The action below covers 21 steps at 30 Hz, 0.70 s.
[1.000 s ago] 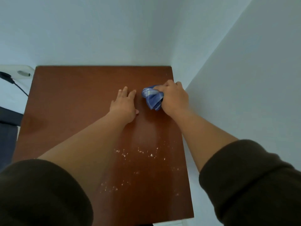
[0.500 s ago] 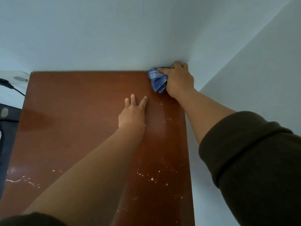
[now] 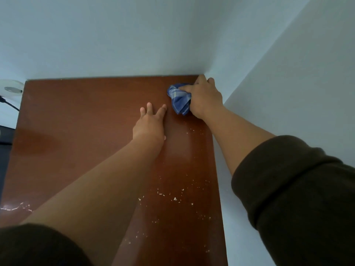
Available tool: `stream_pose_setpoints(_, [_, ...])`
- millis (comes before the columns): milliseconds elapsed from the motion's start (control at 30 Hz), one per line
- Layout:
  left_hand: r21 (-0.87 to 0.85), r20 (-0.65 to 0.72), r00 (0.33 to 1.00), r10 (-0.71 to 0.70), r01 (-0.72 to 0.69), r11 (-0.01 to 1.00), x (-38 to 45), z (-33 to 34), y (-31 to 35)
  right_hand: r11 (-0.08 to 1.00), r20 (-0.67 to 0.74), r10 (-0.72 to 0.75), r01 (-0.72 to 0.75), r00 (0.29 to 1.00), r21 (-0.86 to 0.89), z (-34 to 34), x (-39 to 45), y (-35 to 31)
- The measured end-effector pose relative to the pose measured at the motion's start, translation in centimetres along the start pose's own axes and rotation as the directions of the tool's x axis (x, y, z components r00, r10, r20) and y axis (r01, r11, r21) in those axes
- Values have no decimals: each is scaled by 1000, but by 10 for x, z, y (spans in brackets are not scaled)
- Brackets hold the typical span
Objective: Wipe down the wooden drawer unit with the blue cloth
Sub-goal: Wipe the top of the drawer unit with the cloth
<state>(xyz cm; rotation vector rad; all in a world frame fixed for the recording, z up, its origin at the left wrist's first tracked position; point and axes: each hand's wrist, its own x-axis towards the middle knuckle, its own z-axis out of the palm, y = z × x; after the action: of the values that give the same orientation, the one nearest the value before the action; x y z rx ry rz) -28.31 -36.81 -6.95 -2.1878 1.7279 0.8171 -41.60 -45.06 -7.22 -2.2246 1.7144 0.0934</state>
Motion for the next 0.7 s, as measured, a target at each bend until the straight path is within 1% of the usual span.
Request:
stream_pose_setpoints(200, [3, -29, 1000, 8, -8, 1000, -4, 2, 0, 998, 12, -12, 11, 1000, 65, 13, -64, -2])
stream_pose_setpoints(333, [-9, -99, 995, 0, -1, 1000, -8, 8, 3, 998, 55, 1, -5, 999, 70, 20, -112, -6])
stream_pose_setpoints(433, [-5, -133, 991, 1, -1, 1000, -17, 16, 8, 992, 63, 20, -28, 998, 123, 25, -143, -8])
stream_pose_setpoints(533, [1, -130, 991, 24, -24, 1000, -29, 24, 13, 960, 93, 69, -91, 993, 264, 29, -166, -11])
stream_pose_setpoints(600, [-6, -119, 992, 34, -35, 999, -36, 29, 18, 963, 98, 47, -72, 994, 261, 33, -176, -14])
stream_pose_setpoints(700, [-10, -103, 993, 52, -54, 999, -45, 36, 21, 947, 70, 106, -122, 992, 297, 33, -183, -16])
